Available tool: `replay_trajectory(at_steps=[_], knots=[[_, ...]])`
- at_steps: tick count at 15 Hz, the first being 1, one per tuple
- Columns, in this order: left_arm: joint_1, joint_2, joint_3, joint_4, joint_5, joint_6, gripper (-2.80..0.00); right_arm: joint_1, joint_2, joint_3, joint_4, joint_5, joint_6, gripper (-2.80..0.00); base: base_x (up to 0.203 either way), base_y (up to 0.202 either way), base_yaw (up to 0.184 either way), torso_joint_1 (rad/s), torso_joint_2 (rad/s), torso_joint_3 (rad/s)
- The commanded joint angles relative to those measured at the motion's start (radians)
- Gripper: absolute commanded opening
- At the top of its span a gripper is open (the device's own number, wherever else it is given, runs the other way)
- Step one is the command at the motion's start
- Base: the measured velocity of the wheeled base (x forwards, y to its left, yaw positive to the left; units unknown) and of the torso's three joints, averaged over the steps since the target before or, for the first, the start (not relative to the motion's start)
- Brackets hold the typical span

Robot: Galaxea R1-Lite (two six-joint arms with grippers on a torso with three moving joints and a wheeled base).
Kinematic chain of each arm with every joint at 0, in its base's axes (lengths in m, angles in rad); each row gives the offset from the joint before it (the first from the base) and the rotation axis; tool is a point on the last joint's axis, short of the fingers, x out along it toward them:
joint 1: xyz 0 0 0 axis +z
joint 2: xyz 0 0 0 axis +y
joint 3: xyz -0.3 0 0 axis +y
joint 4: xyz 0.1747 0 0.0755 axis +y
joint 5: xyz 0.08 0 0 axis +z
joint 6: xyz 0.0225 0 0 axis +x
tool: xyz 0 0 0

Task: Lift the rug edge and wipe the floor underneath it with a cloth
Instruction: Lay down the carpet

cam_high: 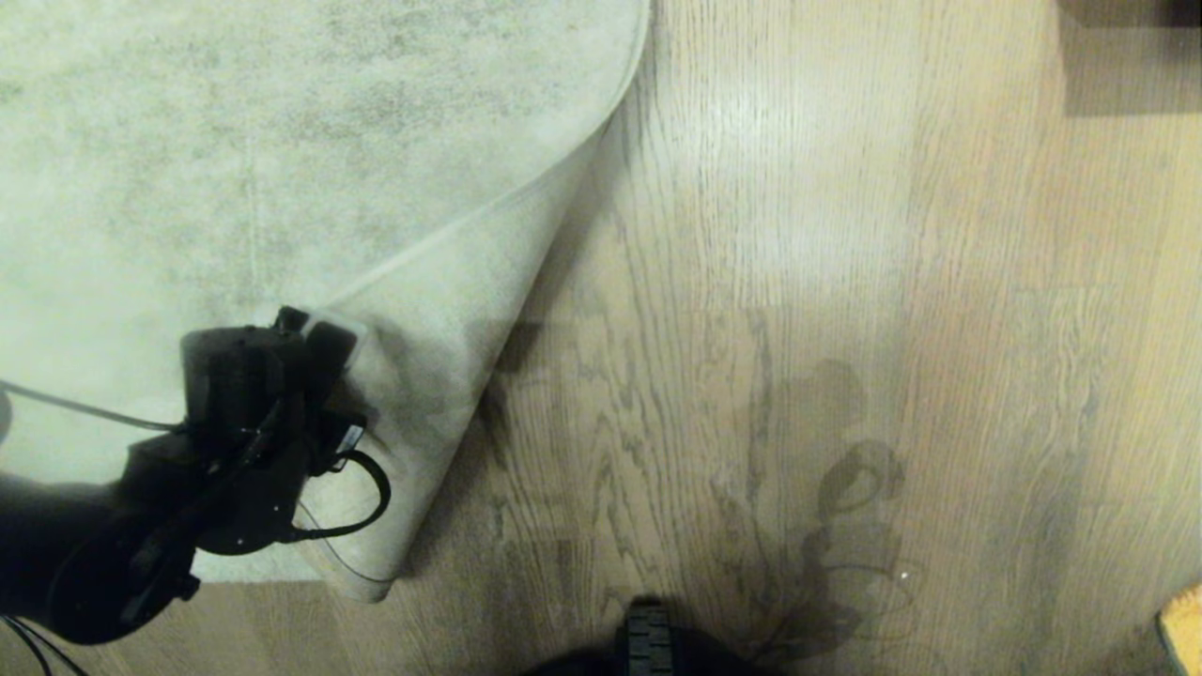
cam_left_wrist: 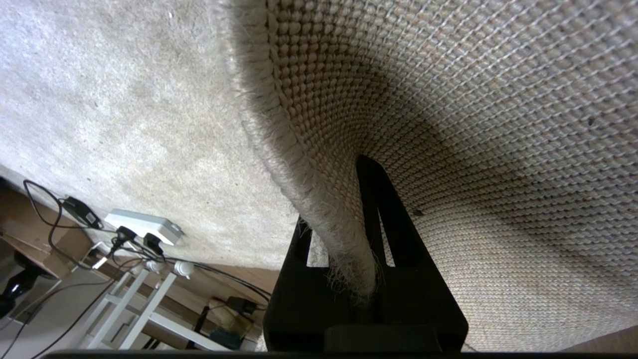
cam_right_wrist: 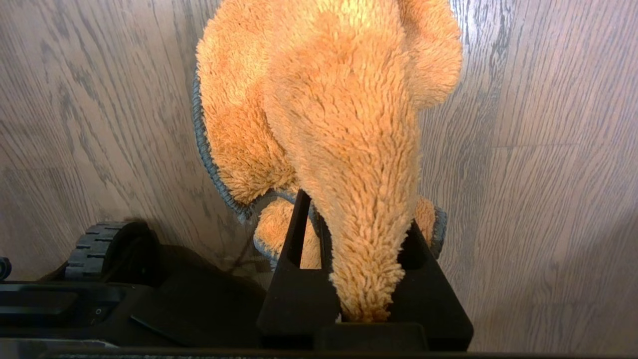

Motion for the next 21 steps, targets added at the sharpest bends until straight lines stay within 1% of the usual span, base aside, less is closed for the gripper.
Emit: replay_trajectory(at_steps=[1, 4, 7, 10, 14, 16, 17, 21], knots=[[-0.001, -0.003, -0.003, -0.006, 0.004, 0.002, -2.8, 0.0, -0.004, 0.0, -0.001, 0.0, 0.0, -2.8, 0.0, 0.0, 0.0, 0.0, 0.0, 0.0], [-0.003, -0.019, -0.006, -0.005, 0.004, 0.003, -2.8, 0.0, -0.004, 0.0, -0.001, 0.0, 0.0, -2.8, 0.0, 0.0, 0.0, 0.0, 0.0, 0.0], [-0.02, -0.037, -0.008, -0.006, 0.006, 0.002, -2.8, 0.0, -0.004, 0.0, -0.001, 0.0, 0.0, -2.8, 0.0, 0.0, 0.0, 0.0, 0.0, 0.0], [-0.058, -0.079, -0.005, -0.005, 0.006, 0.005, -2.8, 0.0, -0.004, 0.0, -0.001, 0.0, 0.0, -2.8, 0.0, 0.0, 0.0, 0.0, 0.0, 0.0], [-0.09, -0.099, -0.031, -0.005, 0.007, 0.008, -2.8, 0.0, -0.004, 0.0, -0.001, 0.0, 0.0, -2.8, 0.0, 0.0, 0.0, 0.0, 0.0, 0.0], [-0.129, -0.1, -0.031, -0.005, 0.012, 0.005, -2.8, 0.0, -0.004, 0.0, -0.001, 0.0, 0.0, -2.8, 0.0, 0.0, 0.0, 0.0, 0.0, 0.0], [-0.139, -0.097, -0.037, -0.005, 0.023, 0.002, -2.8, 0.0, -0.004, 0.0, -0.001, 0.0, 0.0, -2.8, 0.0, 0.0, 0.0, 0.0, 0.0, 0.0], [-0.183, -0.104, -0.069, -0.005, 0.026, 0.003, -2.8, 0.0, -0.004, 0.0, -0.001, 0.0, 0.0, -2.8, 0.0, 0.0, 0.0, 0.0, 0.0, 0.0]])
